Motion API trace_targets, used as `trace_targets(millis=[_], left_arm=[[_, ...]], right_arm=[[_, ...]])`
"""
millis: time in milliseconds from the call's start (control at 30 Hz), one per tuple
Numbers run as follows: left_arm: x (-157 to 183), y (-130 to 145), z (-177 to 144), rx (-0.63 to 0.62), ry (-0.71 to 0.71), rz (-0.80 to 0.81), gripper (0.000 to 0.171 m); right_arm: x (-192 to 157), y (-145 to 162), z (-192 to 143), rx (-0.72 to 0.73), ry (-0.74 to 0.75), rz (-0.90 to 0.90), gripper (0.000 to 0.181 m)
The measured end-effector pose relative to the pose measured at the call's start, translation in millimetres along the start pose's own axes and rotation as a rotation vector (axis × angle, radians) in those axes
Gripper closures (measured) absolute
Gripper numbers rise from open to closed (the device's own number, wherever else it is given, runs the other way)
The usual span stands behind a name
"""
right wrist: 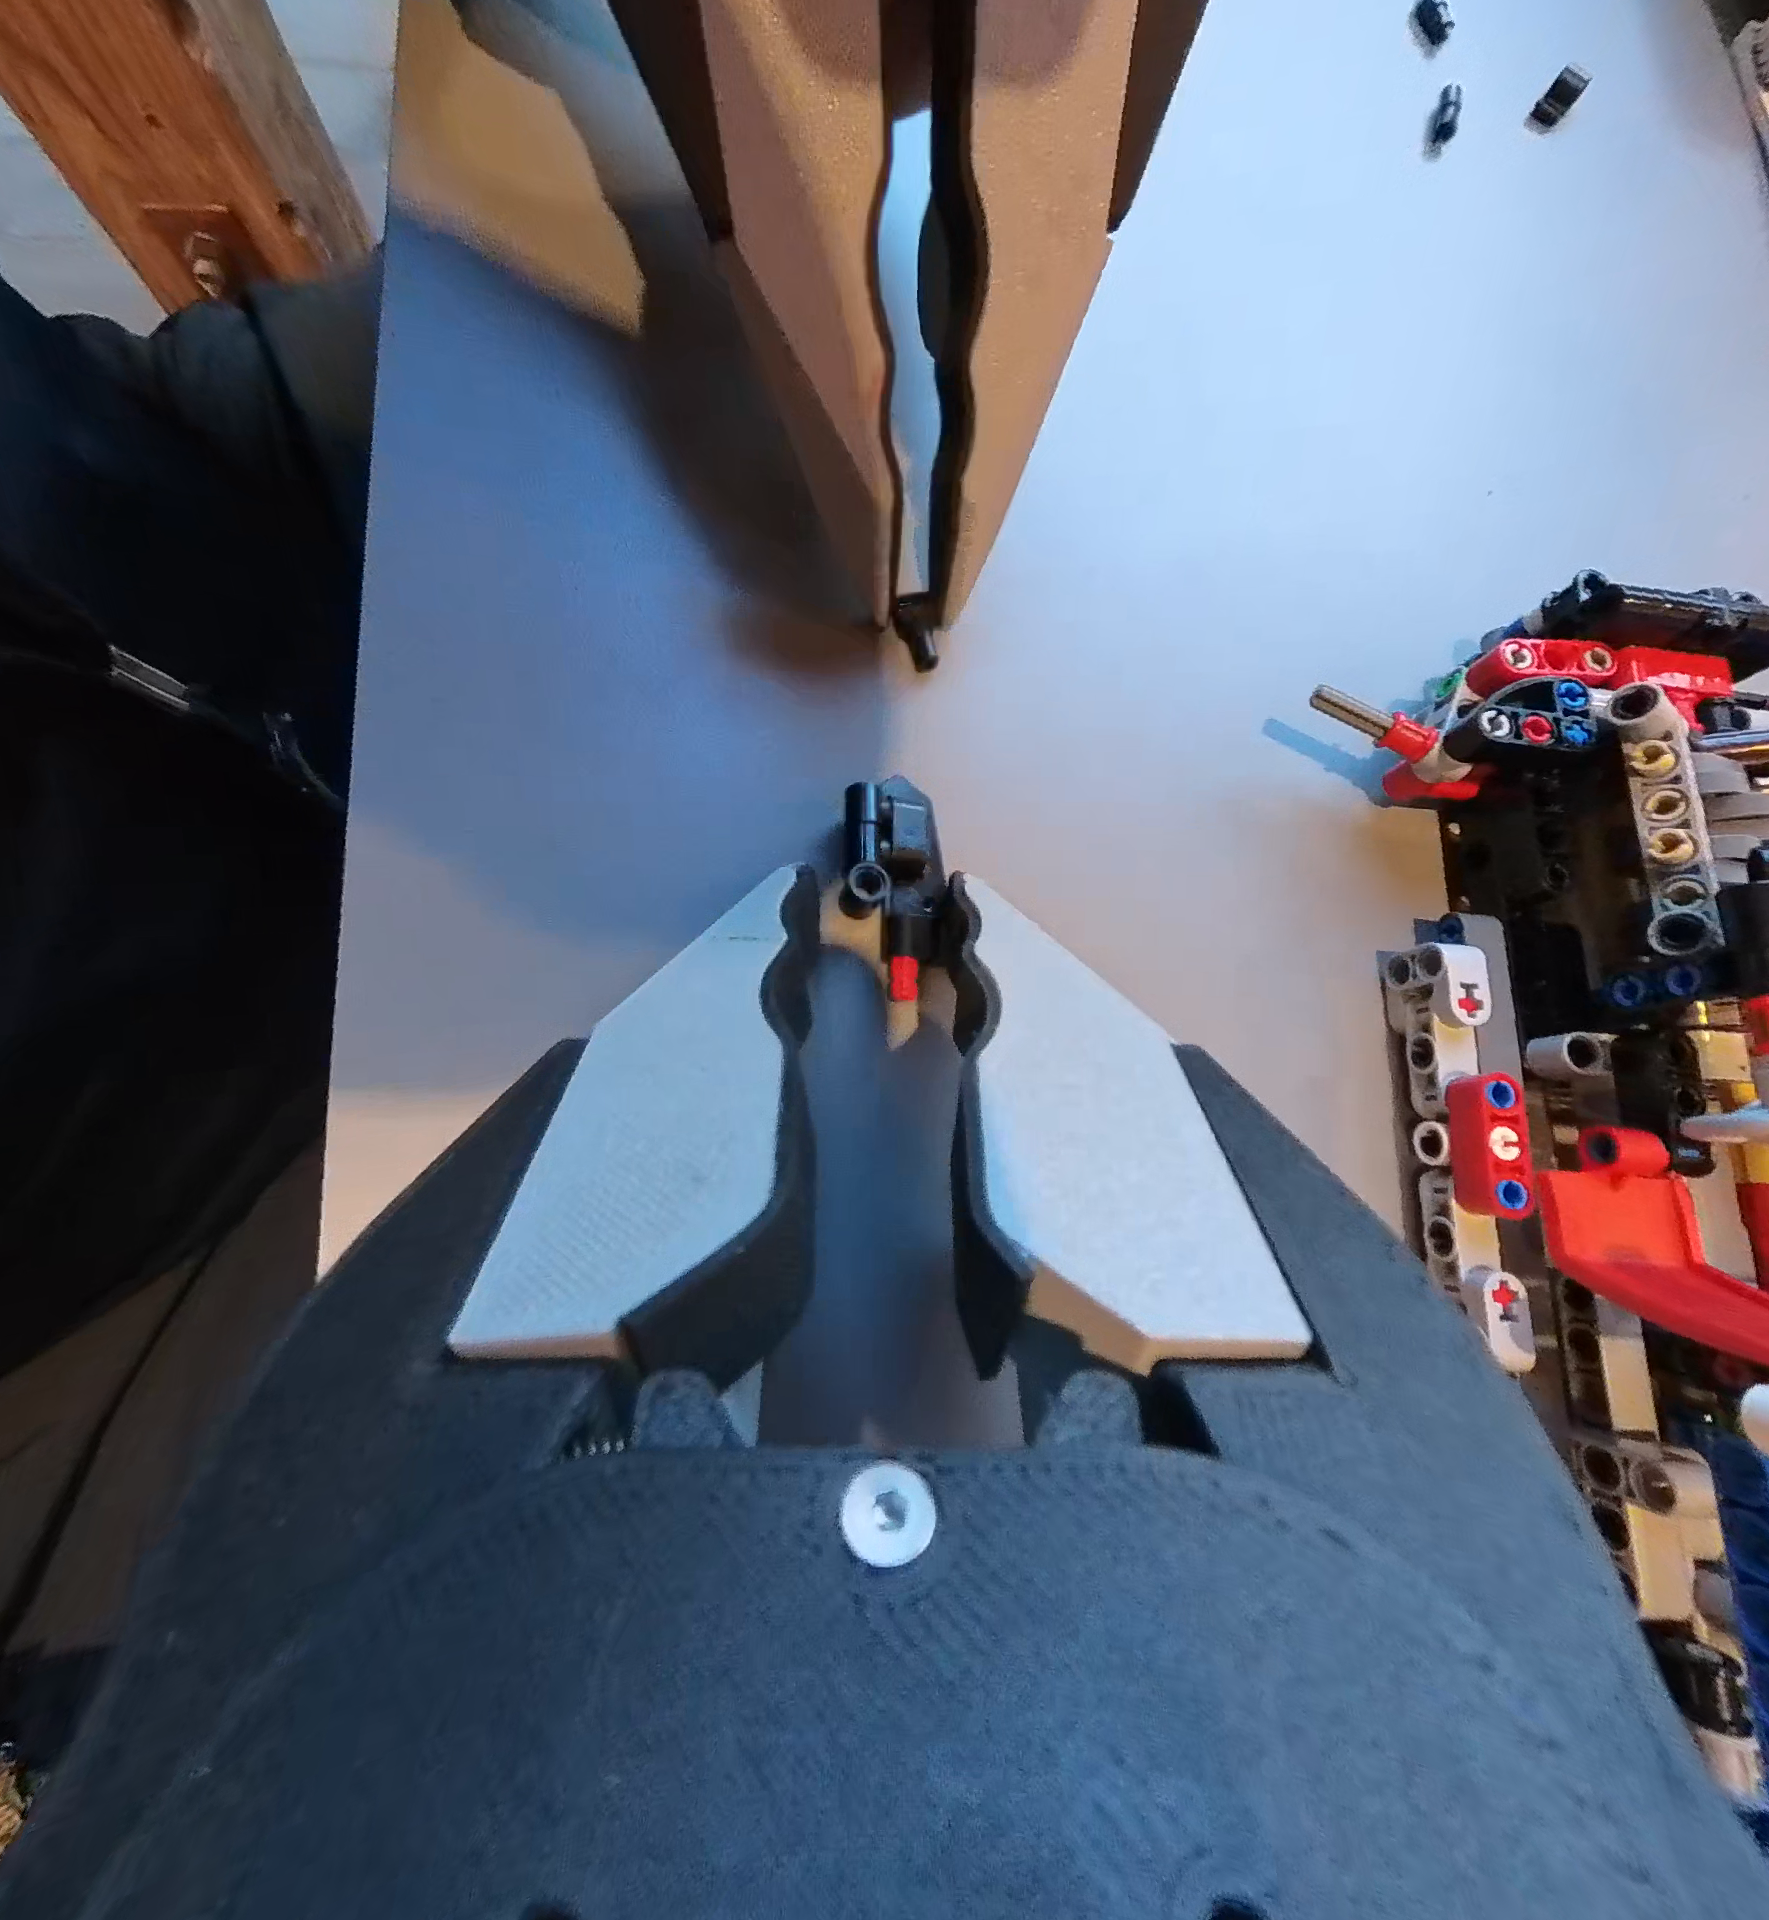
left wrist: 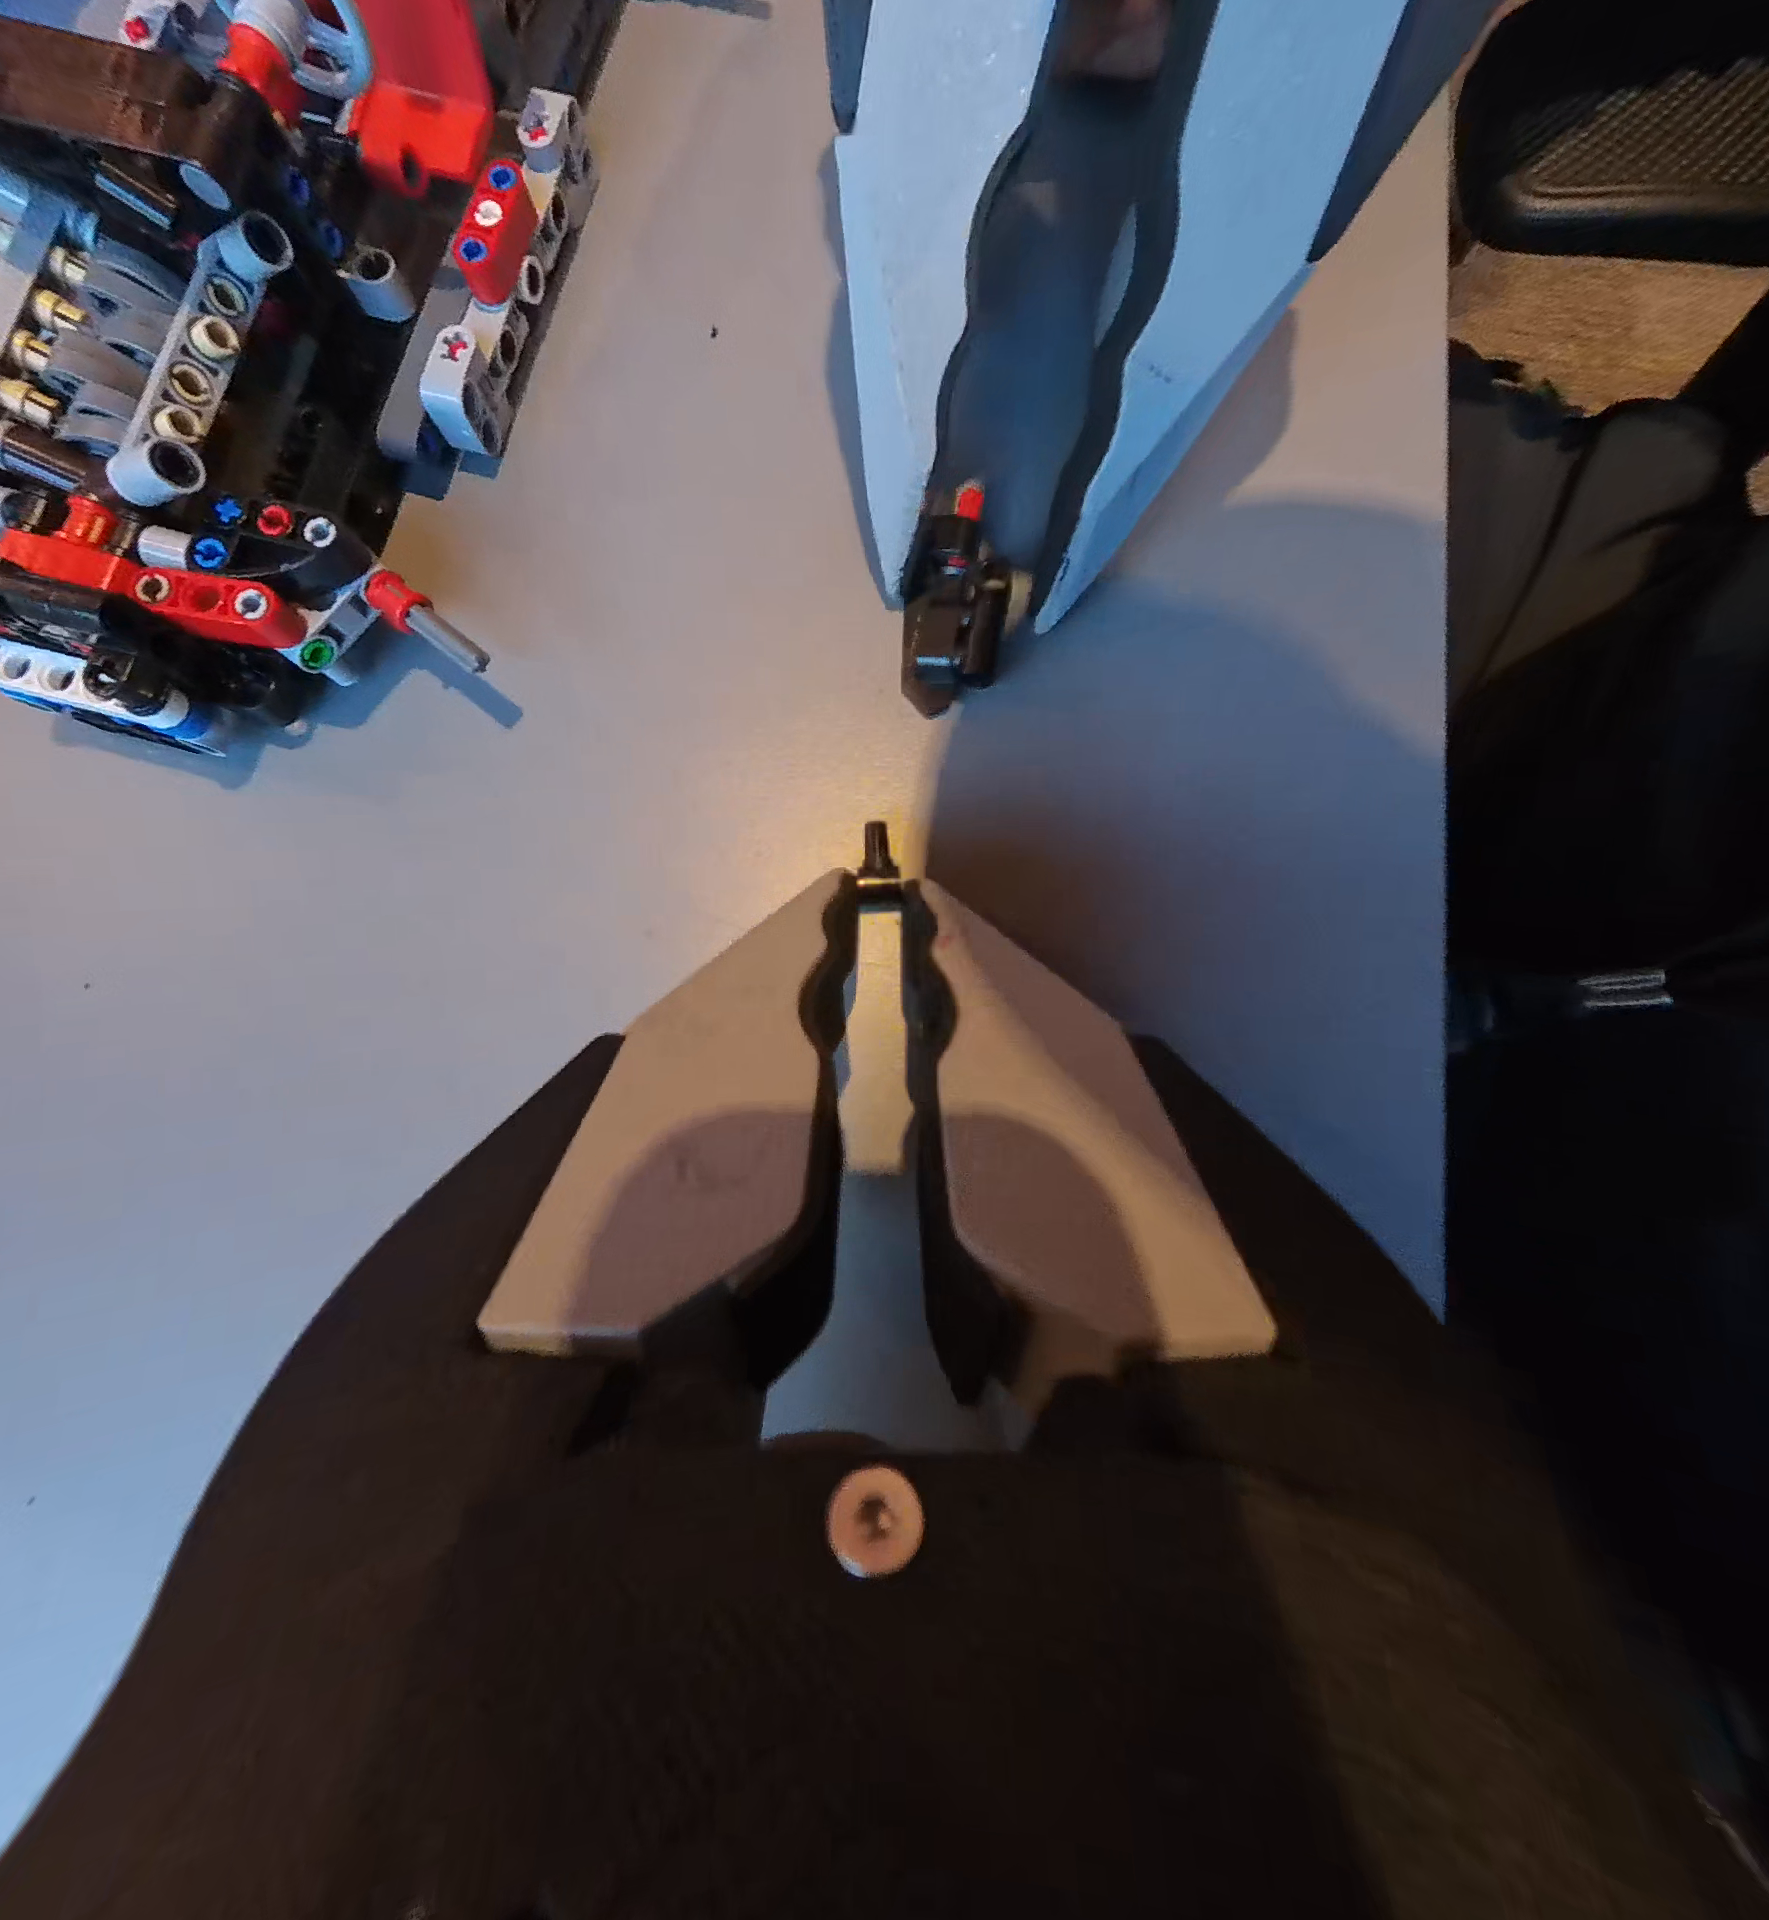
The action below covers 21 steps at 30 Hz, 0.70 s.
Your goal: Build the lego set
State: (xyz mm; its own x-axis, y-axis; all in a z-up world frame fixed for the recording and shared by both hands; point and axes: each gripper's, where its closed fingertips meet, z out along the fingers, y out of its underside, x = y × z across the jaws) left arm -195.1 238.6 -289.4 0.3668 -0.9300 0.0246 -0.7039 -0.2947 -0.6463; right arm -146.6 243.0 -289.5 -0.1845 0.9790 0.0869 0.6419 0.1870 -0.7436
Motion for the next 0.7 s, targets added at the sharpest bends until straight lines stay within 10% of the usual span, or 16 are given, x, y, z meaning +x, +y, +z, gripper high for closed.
trace_targets(millis=[700], left_arm=[[8.4,-16.0,12.6,0.095,0.178,0.084,0.167]], right_arm=[[10.0,-4.3,6.5,-0.010,0.016,0.098,0.157]])
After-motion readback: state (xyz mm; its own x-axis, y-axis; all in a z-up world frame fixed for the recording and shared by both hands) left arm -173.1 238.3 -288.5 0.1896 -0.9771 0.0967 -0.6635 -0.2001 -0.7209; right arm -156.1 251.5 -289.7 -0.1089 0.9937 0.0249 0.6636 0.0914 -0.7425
